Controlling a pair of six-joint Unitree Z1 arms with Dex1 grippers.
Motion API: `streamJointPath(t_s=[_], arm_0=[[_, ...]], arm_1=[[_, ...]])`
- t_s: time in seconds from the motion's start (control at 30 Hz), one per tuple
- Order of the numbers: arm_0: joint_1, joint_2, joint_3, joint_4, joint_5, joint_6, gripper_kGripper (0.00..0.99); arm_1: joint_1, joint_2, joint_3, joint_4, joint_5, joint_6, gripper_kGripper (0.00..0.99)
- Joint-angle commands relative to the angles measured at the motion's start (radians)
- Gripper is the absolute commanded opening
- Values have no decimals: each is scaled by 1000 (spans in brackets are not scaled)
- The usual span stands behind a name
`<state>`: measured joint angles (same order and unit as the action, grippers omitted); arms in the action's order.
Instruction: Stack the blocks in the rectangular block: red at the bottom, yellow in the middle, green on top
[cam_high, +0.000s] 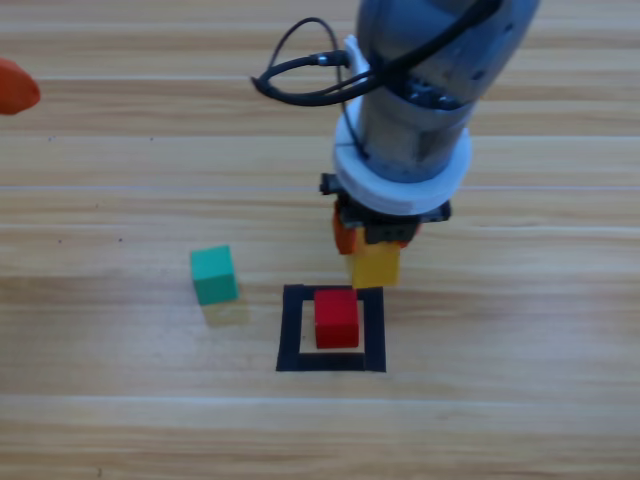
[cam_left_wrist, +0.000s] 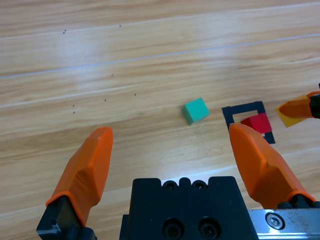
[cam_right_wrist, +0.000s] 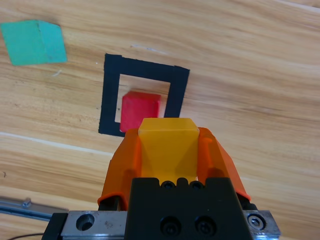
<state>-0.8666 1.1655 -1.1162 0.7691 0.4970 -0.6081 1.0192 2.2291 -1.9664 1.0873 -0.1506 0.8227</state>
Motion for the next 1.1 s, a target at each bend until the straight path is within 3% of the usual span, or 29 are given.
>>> streamJointPath(t_s=[0.03, 1.1], arm_0=[[17, 2, 45, -8, -9, -10, 990], [17, 3, 161, -90, -71, -29, 990]], arm_1=[[48, 78, -23, 9, -10, 10, 66], [64, 184, -95, 8, -24, 43, 64]])
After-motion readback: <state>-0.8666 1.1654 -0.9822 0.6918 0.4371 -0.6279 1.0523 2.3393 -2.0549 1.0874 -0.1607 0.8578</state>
